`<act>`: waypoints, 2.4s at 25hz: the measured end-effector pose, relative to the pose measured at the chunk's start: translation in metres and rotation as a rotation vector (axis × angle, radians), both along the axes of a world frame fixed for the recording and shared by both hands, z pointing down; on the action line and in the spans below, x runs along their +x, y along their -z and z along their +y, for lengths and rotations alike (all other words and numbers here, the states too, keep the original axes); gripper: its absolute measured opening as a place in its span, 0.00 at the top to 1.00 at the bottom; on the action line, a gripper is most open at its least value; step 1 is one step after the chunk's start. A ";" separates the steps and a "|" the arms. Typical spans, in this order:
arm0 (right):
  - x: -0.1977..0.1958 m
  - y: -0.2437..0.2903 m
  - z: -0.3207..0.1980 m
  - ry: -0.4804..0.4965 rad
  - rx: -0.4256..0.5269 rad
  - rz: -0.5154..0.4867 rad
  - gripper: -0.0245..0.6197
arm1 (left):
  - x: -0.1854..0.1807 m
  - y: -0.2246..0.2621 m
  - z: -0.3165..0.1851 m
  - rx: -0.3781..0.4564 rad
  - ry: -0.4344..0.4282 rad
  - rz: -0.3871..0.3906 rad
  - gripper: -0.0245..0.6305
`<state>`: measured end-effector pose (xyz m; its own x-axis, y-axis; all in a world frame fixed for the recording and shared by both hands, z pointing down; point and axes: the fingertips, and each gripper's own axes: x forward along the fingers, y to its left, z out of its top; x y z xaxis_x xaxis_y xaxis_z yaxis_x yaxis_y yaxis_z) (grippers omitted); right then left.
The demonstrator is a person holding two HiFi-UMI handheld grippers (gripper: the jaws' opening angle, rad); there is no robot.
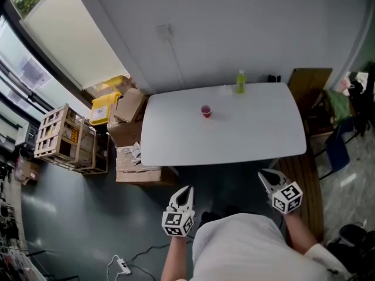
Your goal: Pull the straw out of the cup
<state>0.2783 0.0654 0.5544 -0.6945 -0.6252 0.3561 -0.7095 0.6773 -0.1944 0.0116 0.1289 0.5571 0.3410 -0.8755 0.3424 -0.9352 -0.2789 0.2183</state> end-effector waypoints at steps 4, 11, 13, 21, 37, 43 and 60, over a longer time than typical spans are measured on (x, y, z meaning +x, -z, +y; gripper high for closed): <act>0.004 -0.006 0.002 0.021 -0.015 0.005 0.90 | 0.006 -0.003 0.003 -0.002 0.015 0.003 0.96; -0.003 -0.013 -0.001 0.043 -0.025 0.000 0.90 | 0.002 -0.007 0.001 -0.010 0.024 0.004 0.96; -0.006 -0.015 -0.005 0.036 -0.028 0.003 0.90 | -0.002 -0.008 -0.003 -0.009 0.018 0.004 0.96; -0.034 -0.020 -0.029 -0.013 -0.036 0.003 0.90 | -0.032 -0.013 -0.035 -0.024 -0.022 0.000 0.96; -0.096 -0.023 -0.100 -0.124 -0.045 0.043 0.90 | -0.093 -0.027 -0.137 -0.039 -0.154 0.020 0.96; -0.127 -0.018 -0.127 -0.153 -0.031 0.046 0.90 | -0.117 -0.029 -0.165 -0.049 -0.201 0.008 0.96; -0.157 -0.029 -0.165 -0.235 -0.047 0.098 0.90 | -0.135 -0.042 -0.204 -0.074 -0.301 0.020 0.96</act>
